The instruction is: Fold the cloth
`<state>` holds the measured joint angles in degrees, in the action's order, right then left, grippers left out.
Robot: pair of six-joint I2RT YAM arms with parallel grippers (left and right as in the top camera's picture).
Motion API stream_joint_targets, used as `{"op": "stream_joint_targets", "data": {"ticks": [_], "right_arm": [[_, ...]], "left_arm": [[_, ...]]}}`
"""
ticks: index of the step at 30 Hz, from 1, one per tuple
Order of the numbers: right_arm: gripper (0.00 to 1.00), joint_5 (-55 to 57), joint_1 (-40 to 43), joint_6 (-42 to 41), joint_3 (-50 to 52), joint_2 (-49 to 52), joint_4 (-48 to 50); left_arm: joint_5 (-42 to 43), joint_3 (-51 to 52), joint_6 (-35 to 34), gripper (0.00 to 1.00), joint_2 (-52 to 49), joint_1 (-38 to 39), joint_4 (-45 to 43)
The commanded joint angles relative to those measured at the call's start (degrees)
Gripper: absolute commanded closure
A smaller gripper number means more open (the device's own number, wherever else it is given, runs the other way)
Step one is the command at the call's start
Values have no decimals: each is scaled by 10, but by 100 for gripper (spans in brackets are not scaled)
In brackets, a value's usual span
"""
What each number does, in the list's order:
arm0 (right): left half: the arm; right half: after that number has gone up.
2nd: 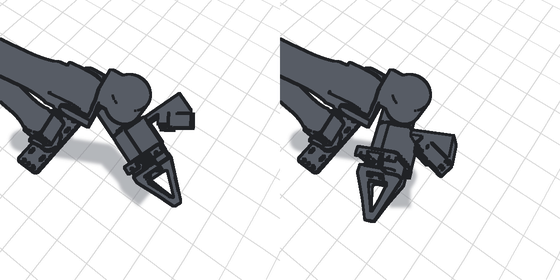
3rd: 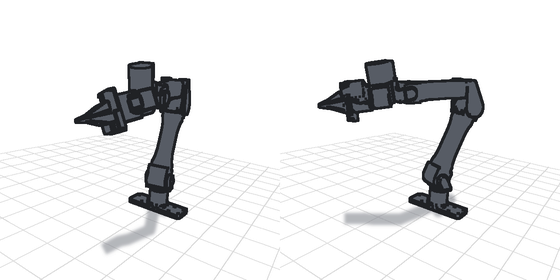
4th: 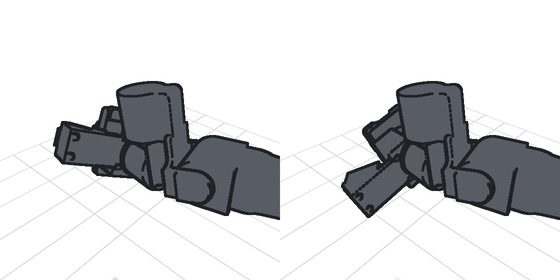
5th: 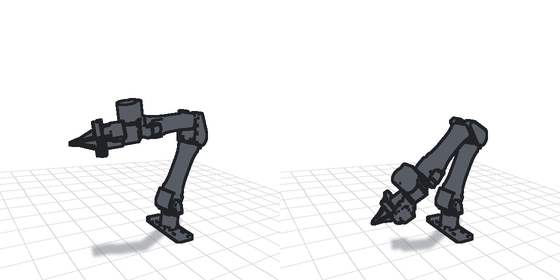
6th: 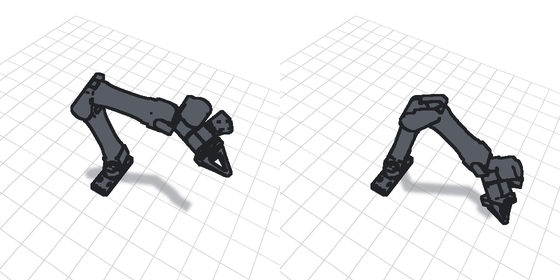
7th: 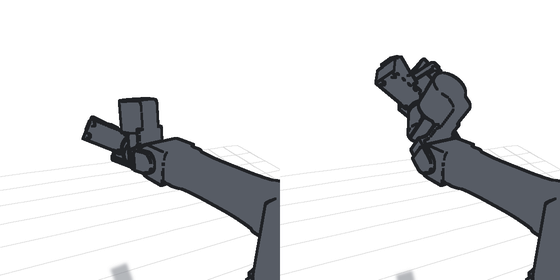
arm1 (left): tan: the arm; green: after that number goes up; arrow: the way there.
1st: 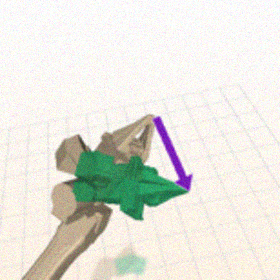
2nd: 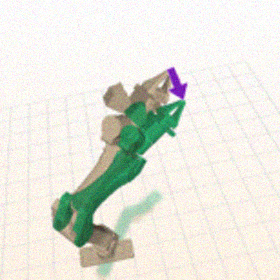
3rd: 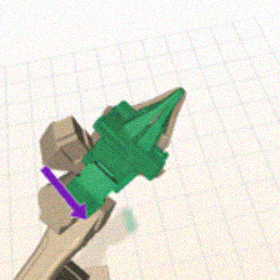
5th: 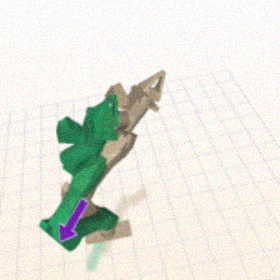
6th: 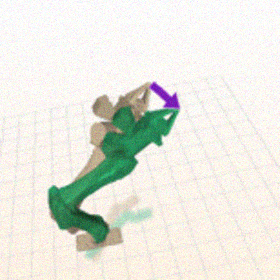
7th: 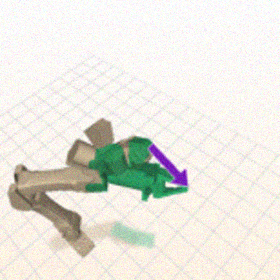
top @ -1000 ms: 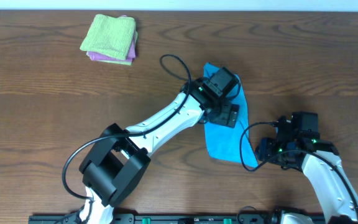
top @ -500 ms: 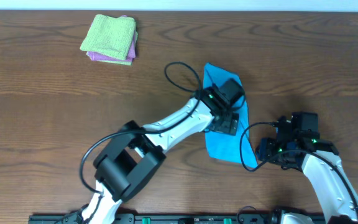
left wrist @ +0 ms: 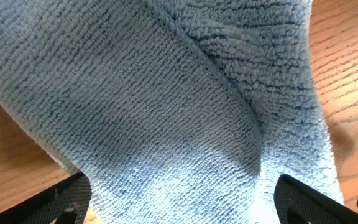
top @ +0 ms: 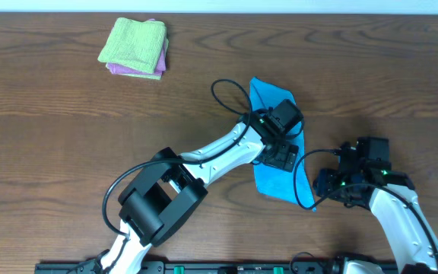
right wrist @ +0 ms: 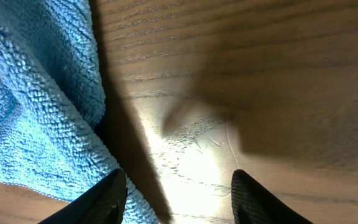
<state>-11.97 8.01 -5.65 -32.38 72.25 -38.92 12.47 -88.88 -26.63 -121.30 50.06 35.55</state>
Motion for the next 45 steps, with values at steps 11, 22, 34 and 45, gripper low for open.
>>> {"op": "stream_joint_targets", "data": {"ticks": [11,22,34,45], "right_arm": [[46,2,-1,-5,3,-4,6],[46,2,-1,-5,3,-4,6],[48,2,-1,-5,3,-4,6],[48,2,0,-7,3,-13,1]], "left_arm": [[-135,-16,28,68,-3,19,30],[-123,-16,36,2,-3,19,34],[-66,-79,12,5,-3,35,22],[-17,-90,-351,3,-39,-54,-5]]}}
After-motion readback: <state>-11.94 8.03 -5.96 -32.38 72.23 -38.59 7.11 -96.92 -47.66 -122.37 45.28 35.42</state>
